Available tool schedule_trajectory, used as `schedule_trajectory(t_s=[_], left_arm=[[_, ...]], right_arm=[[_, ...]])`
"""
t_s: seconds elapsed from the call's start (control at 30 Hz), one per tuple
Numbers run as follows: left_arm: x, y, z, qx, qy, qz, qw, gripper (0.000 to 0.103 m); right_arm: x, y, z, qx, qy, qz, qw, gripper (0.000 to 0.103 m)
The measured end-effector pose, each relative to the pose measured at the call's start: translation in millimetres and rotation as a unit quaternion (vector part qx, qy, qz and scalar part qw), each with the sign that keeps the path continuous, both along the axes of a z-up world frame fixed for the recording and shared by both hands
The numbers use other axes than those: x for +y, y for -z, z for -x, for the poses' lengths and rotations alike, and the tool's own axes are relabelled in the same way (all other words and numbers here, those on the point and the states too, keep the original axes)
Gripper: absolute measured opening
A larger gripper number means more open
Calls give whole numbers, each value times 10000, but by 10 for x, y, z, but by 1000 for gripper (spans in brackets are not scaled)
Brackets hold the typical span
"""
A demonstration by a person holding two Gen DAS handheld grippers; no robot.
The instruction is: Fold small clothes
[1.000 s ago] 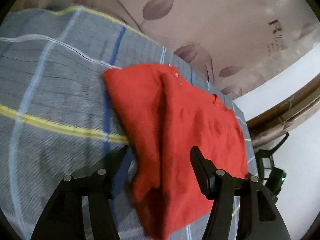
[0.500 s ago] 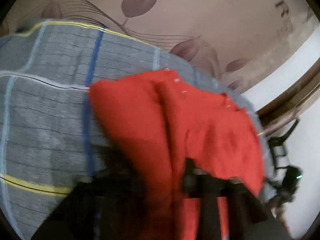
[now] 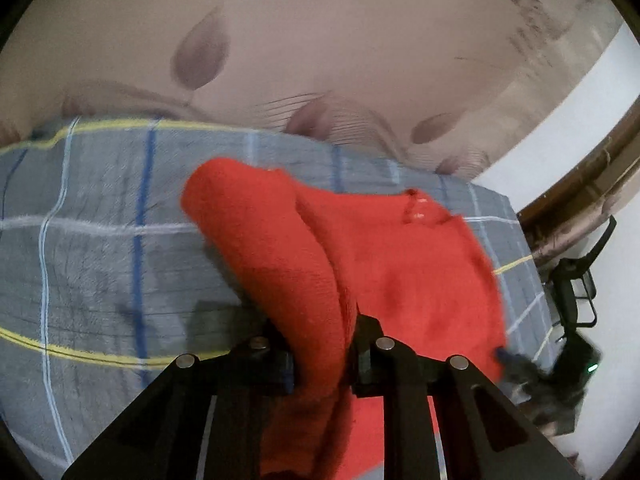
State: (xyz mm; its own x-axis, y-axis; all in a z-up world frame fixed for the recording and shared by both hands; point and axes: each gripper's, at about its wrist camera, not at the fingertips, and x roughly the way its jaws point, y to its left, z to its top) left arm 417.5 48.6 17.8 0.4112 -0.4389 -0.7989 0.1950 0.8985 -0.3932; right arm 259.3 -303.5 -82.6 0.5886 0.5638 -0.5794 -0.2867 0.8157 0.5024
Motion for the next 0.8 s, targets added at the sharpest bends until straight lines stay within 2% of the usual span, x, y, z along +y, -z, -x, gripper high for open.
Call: schedule_trajectory(t_s=[0.13,0.27,0.43,0.6,0.67,0.73,0.8], left_arm=[[-588,-331,-43,150,109,142,9997,18],[-1328,-394,-121,317,255,309,9987,18],[-2138,-88,-183,683,443,384,9959,18],[-2496,269,-212,890,408,351,9946,19],[-2563,327,-209,922,421,410,9940,25],[-2564,315,-190,881,559,801,9913,33],[-2519,267,-160,979,641,1532,9812,41]], right_arm=[[-107,29,13,5,83,-252,9996,42],[-296,87,-16,133,296,-698,9970,42],[-437,136,21,138,417,-1157,9923,42],[-494,170,21,156,493,-1359,9894,42],[-504,180,25,146,504,-1395,9888,42],[-531,177,19,145,524,-1417,9884,42],[-558,188,31,151,534,-1443,9880,43]])
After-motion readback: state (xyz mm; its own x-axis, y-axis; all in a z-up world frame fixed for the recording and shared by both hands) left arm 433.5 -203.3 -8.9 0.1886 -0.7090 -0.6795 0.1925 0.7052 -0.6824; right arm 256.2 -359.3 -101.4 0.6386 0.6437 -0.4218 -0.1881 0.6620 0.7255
